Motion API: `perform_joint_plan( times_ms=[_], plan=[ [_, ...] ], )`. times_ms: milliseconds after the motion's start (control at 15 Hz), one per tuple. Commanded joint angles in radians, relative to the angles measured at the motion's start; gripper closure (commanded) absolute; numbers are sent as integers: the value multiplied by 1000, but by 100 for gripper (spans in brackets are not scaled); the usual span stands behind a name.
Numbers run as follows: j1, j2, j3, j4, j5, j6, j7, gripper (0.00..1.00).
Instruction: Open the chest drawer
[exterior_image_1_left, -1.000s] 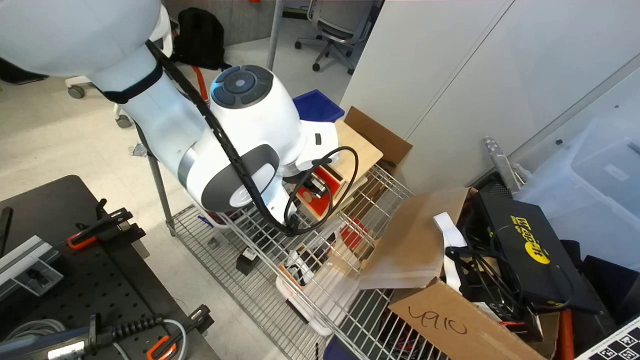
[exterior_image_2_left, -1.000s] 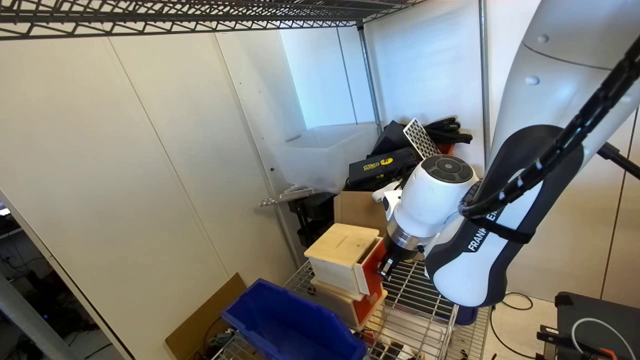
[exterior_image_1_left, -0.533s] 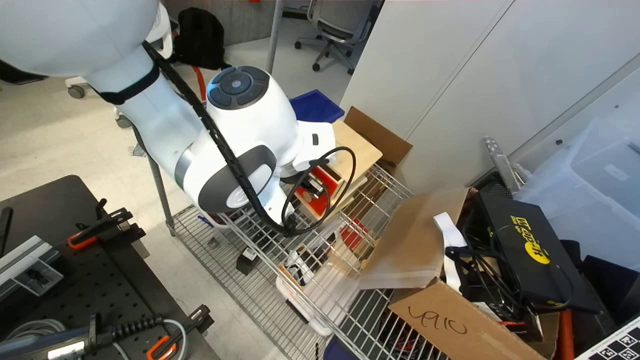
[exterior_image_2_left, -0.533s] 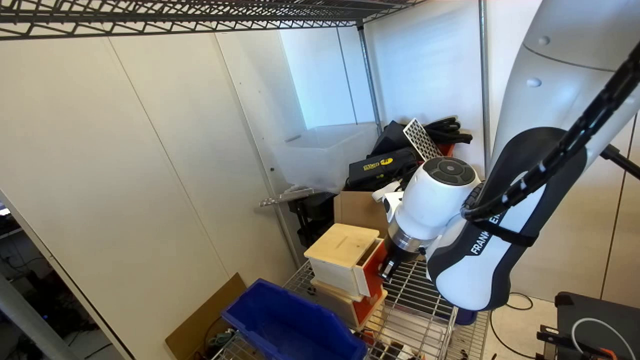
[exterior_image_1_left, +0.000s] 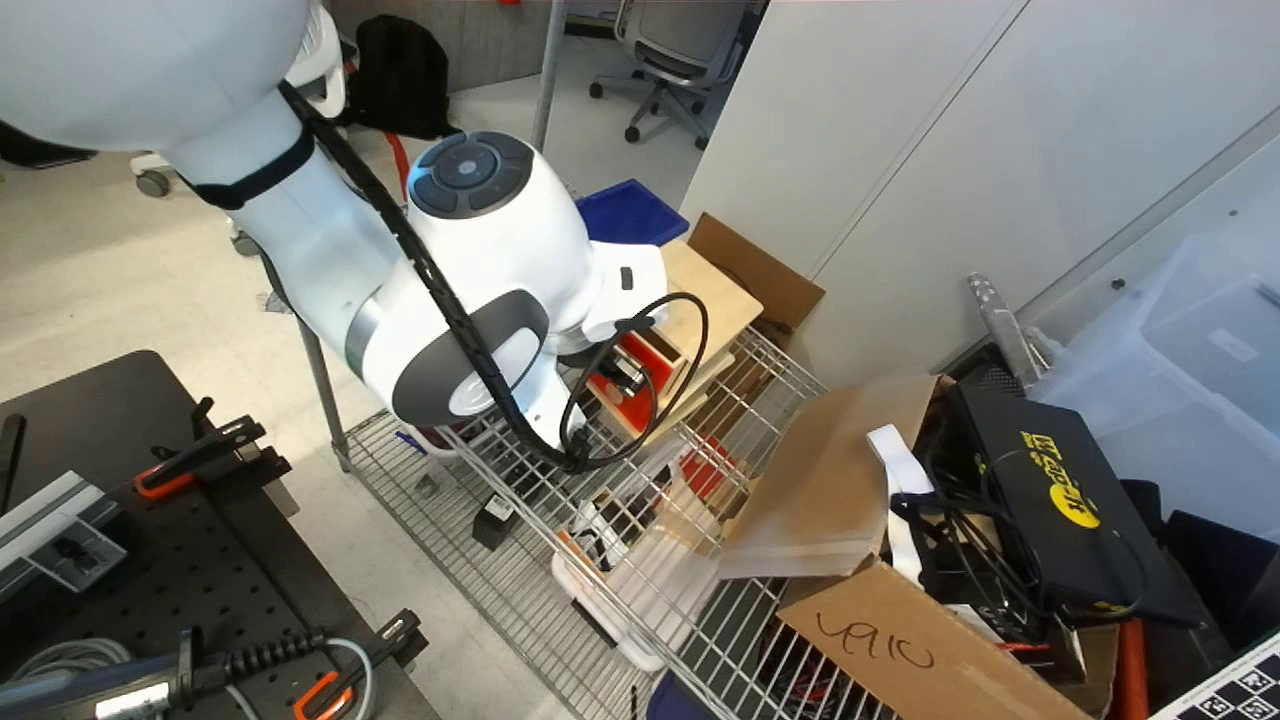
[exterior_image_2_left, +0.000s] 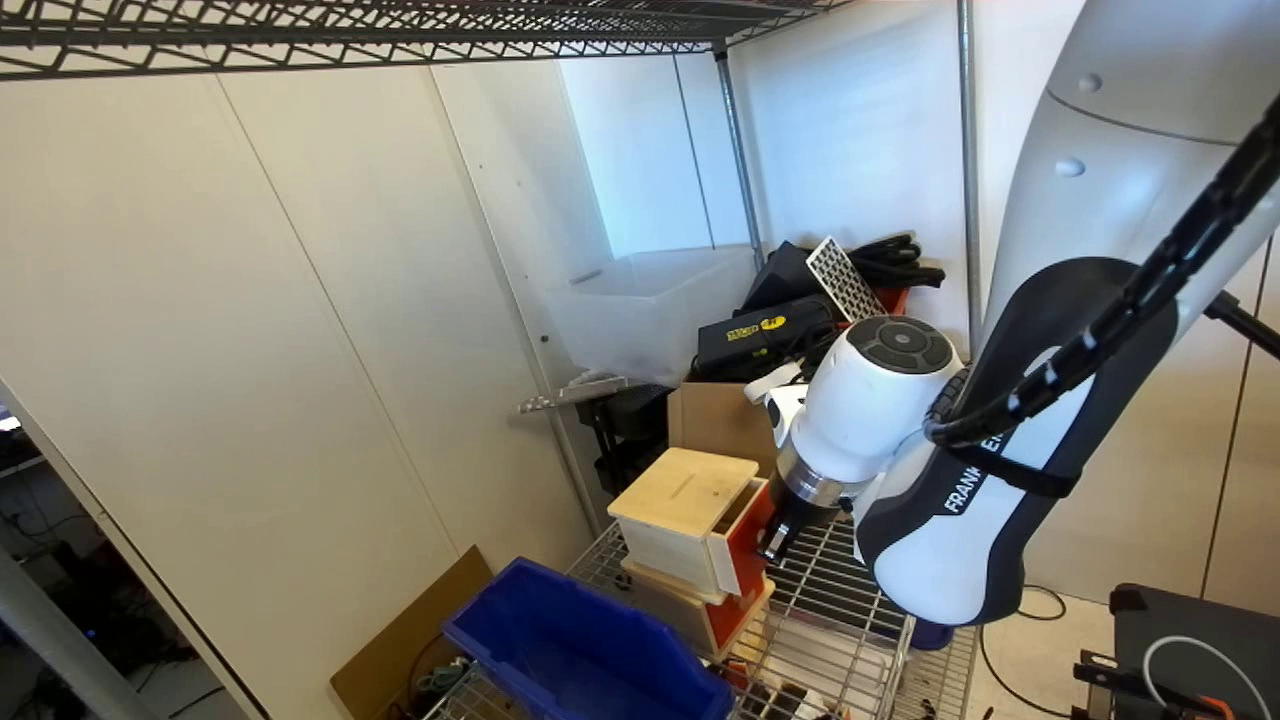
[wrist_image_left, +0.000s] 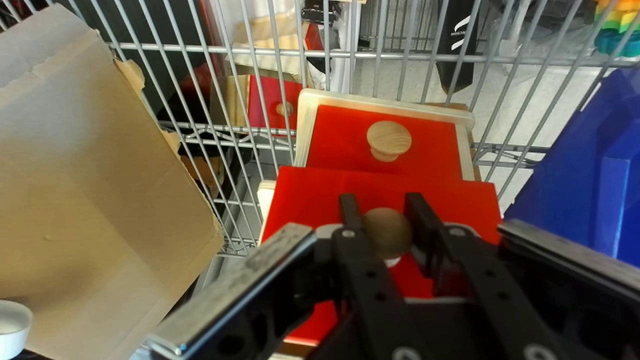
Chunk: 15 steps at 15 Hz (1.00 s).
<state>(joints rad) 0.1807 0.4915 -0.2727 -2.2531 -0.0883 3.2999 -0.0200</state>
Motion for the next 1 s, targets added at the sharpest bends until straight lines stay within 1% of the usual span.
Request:
perform_joint_plan(
  times_ms=[0,667,733,800,933],
  plan=[
    [31,-33,-28,-37,-2,28,-6,93],
    [34,-54,-31,-69,-5,41,-8,93],
    [30,-54,-28,-70,-6,44,-8,93],
    [12,-58,-8,-74,-11,46,-9,93],
    [14,-59,-10,-78,-11,54,-9,93]
  ],
)
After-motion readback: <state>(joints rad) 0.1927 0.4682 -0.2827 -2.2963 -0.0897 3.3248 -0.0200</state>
